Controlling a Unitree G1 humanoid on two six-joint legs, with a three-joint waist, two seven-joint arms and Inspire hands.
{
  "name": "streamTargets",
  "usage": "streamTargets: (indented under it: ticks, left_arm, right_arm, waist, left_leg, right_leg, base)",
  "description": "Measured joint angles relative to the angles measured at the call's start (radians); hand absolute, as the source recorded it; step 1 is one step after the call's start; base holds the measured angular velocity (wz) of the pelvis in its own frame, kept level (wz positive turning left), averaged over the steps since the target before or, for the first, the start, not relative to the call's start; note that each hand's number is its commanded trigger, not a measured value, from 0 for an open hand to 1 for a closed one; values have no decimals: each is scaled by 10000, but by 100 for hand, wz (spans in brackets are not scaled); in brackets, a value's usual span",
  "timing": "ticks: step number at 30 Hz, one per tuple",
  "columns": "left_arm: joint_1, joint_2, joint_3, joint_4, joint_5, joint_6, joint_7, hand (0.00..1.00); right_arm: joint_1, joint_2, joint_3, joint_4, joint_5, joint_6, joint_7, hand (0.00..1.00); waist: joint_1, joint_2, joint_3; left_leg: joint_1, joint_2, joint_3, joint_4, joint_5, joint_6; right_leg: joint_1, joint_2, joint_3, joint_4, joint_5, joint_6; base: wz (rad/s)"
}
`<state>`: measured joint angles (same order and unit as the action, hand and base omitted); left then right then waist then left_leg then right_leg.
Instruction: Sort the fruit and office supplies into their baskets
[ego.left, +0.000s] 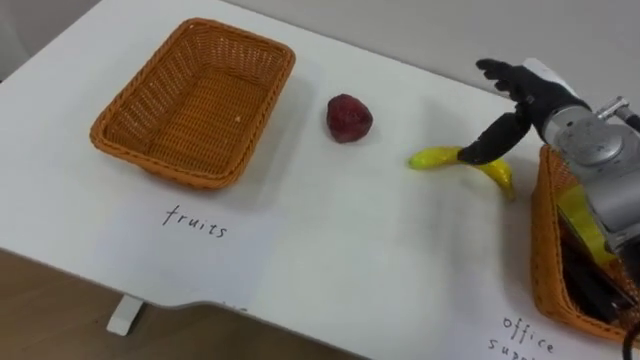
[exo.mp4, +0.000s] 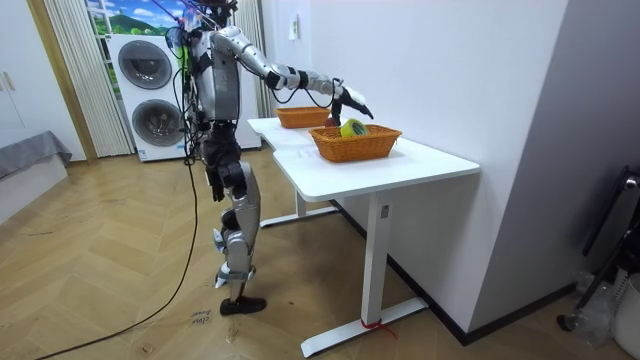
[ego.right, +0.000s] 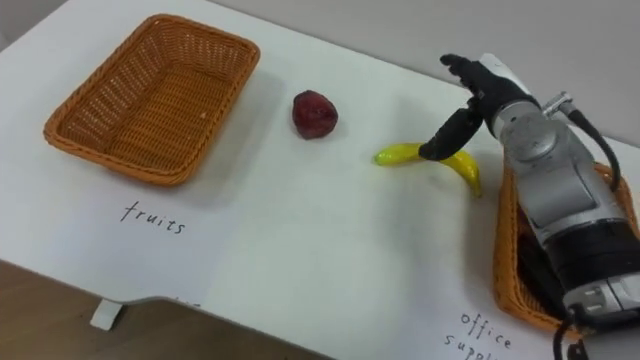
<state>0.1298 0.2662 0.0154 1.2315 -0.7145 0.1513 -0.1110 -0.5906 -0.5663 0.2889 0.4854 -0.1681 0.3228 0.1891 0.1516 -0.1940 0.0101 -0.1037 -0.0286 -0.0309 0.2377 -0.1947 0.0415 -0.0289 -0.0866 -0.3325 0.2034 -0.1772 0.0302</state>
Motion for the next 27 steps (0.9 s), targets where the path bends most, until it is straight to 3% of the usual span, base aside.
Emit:
streamTargets:
  ticks: [6, 13, 19, 27]
  left_arm:
    - [-247, 12, -16, 206, -9, -83, -7, 0]
    - [-247, 8, -13, 262, 48, -134, -23, 0]
    - [-247, 11, -11, 239, -10, -161, -66, 0]
    - [-247, 72, -214, 284, -398, -213, -51, 0]
  right_arm:
    - [-105, 1, 58, 451, -46, -111, 7, 0]
    - [-126, 1, 58, 529, -822, -400, 12, 0]
    - [-125, 2, 99, 619, -1226, -408, 21, 0]
    - [-227, -3, 1151, 667, -1988, -363, 17, 0]
  waist:
    - [205, -100, 61]
    - [262, -122, 75]
    - [292, -114, 84]
    - [482, -287, 49]
  left_leg:
    - [-243, -5, 1, 35, 20, -11]
    - [-243, -3, 1, 26, 21, -10]
    - [-268, 0, 30, 9, 21, -10]
    - [-493, 20, 4, 32, 45, -32]
  right_leg:
    - [-233, -7, 3, 2, 6, -10]
    - [-251, -4, -3, -16, 5, -9]
    - [-273, -4, -3, -8, 7, -11]
    - [-482, 17, -42, 19, 37, -53]
  base:
    - [0]
    - [0]
    - [0]
    - [0]
